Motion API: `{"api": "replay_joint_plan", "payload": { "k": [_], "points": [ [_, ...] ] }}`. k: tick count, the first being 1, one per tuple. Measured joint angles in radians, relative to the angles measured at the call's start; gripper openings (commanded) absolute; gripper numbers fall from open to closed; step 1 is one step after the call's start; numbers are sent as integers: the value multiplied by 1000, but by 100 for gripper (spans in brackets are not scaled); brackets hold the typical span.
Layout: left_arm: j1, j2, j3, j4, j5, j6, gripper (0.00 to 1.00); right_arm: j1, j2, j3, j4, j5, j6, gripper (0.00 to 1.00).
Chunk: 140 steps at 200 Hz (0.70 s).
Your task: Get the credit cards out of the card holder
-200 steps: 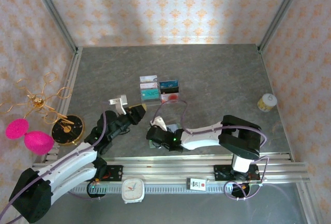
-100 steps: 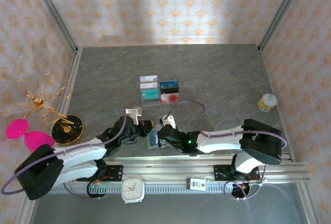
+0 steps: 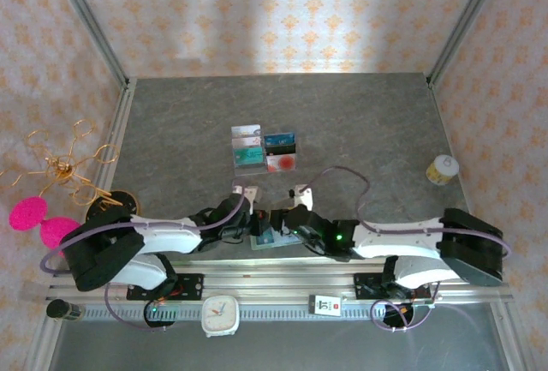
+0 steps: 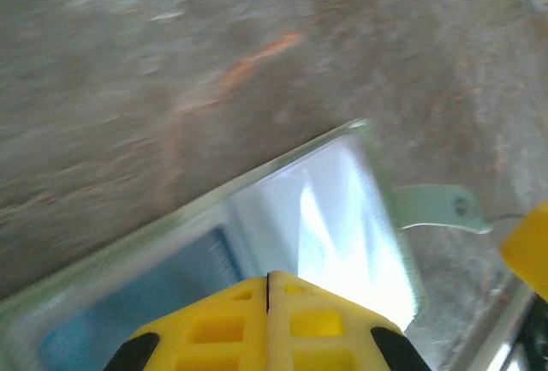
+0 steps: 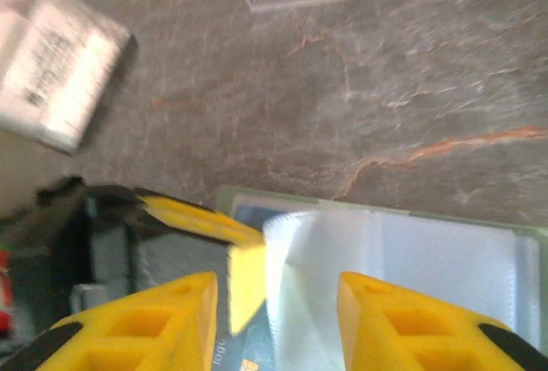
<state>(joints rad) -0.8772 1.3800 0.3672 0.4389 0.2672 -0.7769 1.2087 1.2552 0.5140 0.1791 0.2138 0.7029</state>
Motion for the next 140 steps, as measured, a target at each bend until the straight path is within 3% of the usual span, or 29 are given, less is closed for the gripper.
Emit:
{"api": "replay_joint_plan", "payload": {
  "k": [74, 107, 140],
  "points": [
    [-72, 215, 213, 8, 96, 42, 12, -41, -246, -116, -128, 48, 74, 39],
    [-51, 79, 159, 9, 67, 34, 14, -57, -304, -117, -134, 24, 68, 31],
    [32, -129, 32, -10, 12, 14, 3, -105, -254, -94, -120, -114, 23, 21]
  ]
}}
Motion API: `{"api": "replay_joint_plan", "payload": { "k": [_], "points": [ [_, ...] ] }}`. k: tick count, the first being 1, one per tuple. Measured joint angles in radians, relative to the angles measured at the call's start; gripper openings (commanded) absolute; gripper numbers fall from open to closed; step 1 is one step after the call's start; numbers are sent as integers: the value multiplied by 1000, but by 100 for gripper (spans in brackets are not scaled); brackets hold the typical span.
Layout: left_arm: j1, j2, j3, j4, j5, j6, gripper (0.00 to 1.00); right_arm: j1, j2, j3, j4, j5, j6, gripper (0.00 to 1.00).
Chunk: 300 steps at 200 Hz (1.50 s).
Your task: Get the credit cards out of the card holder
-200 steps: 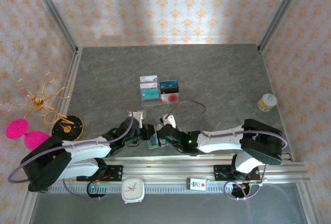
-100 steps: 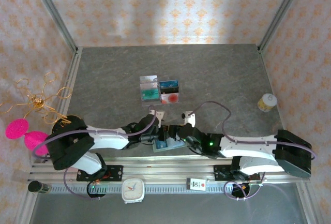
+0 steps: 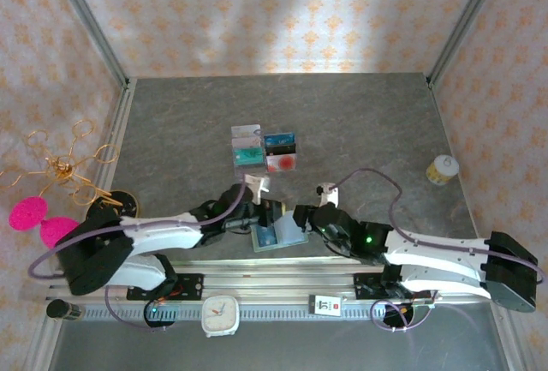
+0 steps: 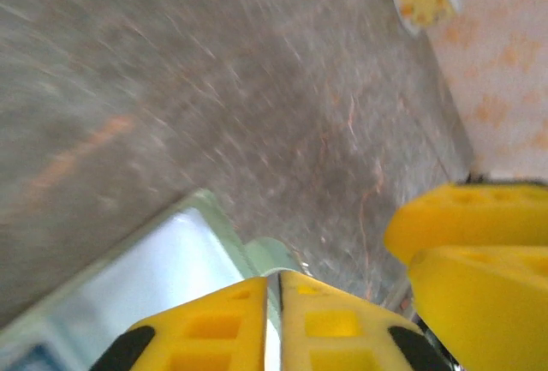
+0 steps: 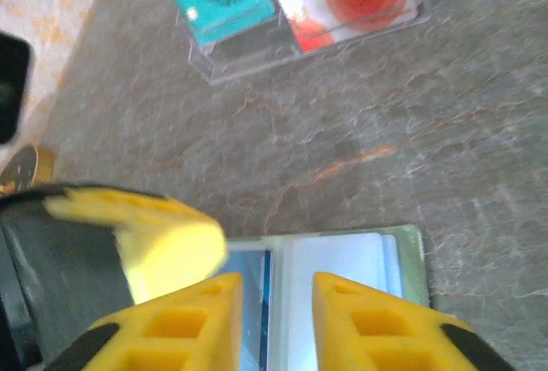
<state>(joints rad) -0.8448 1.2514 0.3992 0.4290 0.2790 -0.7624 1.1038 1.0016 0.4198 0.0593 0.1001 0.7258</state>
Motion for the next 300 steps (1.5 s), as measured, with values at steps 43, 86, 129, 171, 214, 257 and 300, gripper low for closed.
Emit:
{"api": "replay_joint_plan", "payload": {
  "k": [43, 86, 129, 171, 214, 257, 300],
  "points": [
    [14, -95, -137, -66, -11, -12, 0, -72, 254, 95, 80, -300, -55, 14],
    [14, -101, -179, -98, -11, -14, 0, -77, 428, 137, 107, -451, -66, 14],
    [14, -29, -179, -89, -11, -3, 0, -87, 483, 137, 111, -475, -61, 14],
    [14, -7, -175, -63, -10, 11, 0, -101, 494, 137, 113, -467, -39, 20],
    [14, -5, -172, -61, -11, 25, 0, -103, 496, 138, 113, -457, -27, 20],
    [14, 3, -172, -53, -11, 31, 0, -108, 518, 138, 121, -466, -19, 11],
    [14, 14, -172, -39, -11, 31, 0, -113, 518, 137, 122, -467, 3, 0]
  ]
}}
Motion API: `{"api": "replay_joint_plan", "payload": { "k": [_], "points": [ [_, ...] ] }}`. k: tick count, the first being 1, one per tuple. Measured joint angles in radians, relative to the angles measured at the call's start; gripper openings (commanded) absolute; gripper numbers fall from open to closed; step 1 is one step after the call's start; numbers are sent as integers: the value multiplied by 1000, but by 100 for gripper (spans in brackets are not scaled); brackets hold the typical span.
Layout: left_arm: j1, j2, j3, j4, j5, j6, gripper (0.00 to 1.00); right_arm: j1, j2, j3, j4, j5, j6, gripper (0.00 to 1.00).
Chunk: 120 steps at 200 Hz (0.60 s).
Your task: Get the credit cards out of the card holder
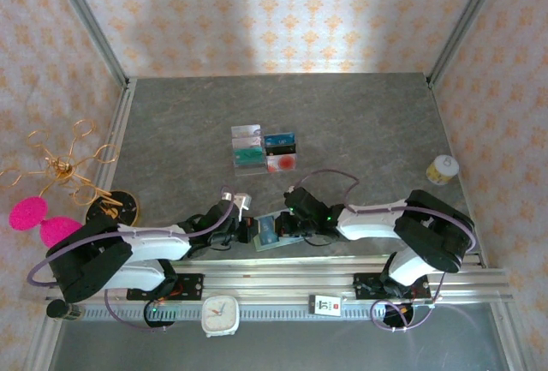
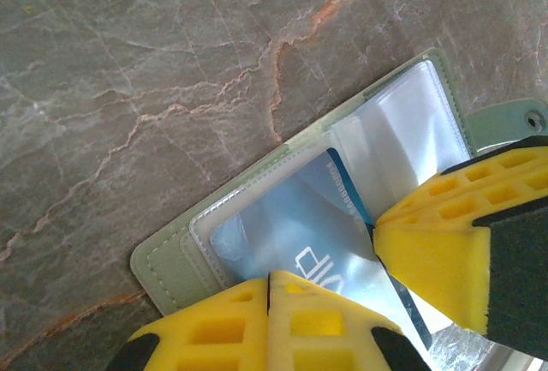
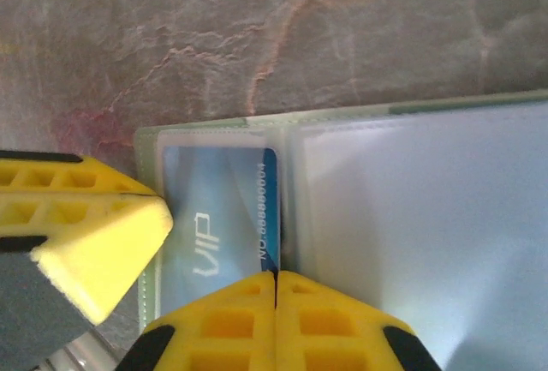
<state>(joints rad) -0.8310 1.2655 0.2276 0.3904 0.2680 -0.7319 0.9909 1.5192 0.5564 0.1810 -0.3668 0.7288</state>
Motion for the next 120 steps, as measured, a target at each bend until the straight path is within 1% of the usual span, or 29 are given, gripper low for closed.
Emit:
{"api": "replay_joint_plan", "payload": {
  "k": [49, 91, 106, 120],
  "points": [
    [7, -10, 0, -9, 1, 12, 0, 1, -75, -41, -1, 63, 39, 0],
    [27, -66, 19, -97, 1, 55, 0, 1, -94, -74, 0, 82, 63, 0],
    [14, -75, 42, -112, 0, 61, 0, 1, -92, -77, 9, 82, 69, 0],
    [-21, -69, 72, -114, 0, 63, 0, 1, -90, -80, 19, 82, 73, 0]
  ]
}}
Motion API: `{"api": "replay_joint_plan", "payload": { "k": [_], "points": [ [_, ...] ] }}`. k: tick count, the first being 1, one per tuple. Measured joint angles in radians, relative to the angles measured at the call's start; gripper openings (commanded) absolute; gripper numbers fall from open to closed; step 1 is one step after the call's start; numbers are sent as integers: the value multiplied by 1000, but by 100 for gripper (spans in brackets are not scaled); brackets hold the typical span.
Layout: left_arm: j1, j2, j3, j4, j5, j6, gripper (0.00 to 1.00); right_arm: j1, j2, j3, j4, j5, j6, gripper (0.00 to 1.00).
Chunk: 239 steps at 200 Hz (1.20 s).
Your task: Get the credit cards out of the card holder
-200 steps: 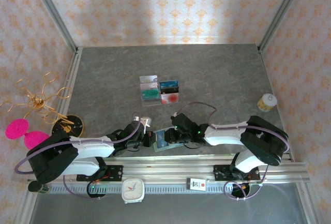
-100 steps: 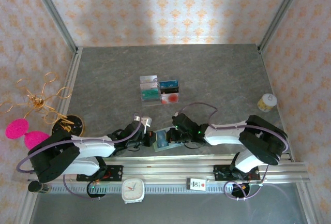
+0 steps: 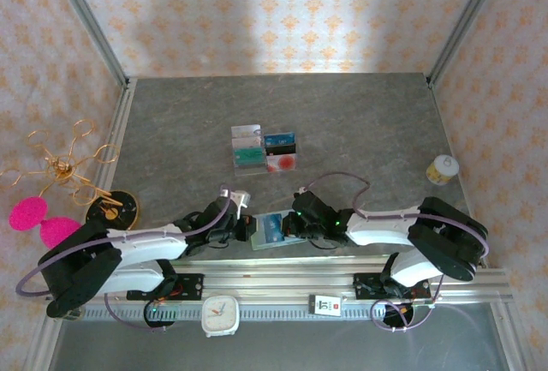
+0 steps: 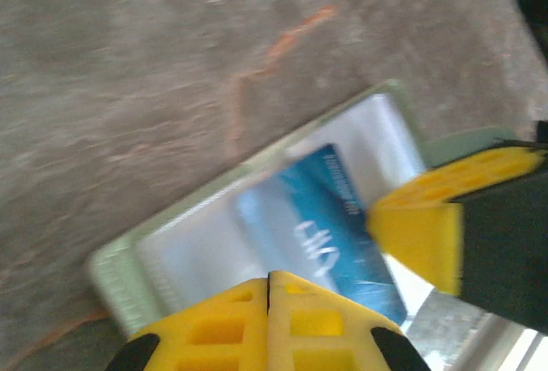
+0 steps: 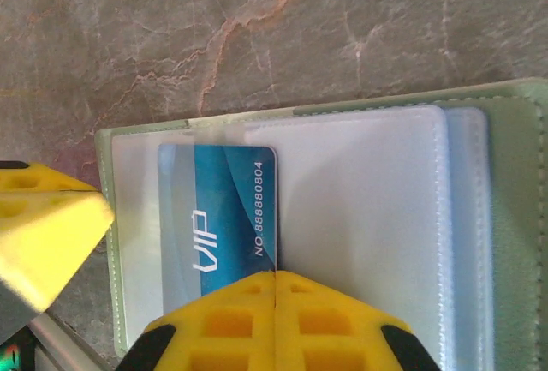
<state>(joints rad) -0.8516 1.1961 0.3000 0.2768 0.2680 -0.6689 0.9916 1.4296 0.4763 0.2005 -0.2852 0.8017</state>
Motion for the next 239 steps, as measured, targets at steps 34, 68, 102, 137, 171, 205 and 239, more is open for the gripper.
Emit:
{"api": "replay_joint_plan", "payload": {
  "k": [34, 68, 102, 137, 171, 205, 239],
  "points": [
    [-57, 79, 30, 19, 3, -3, 0, 0, 5, -3, 13, -3, 3, 0],
    [-57, 117, 18, 37, -3, -14, 0, 0, 6, -3, 18, -4, 5, 15],
    [-56, 87, 0, 40, -18, -21, 0, 0, 12, -3, 30, -13, 6, 18],
    [-56, 94, 0, 33, -31, -21, 0, -1, 33, -3, 72, -36, 6, 22],
    [-56, 139, 0, 95, -25, -21, 0, -2, 46, -3, 95, -53, 3, 13],
    [-56, 151, -5, 127, -23, -21, 0, -7, 37, -3, 84, -39, 3, 4],
    [-36, 134, -23, 137, -15, -21, 0, -25, -69, -32, 22, 5, 8, 2]
  ]
}}
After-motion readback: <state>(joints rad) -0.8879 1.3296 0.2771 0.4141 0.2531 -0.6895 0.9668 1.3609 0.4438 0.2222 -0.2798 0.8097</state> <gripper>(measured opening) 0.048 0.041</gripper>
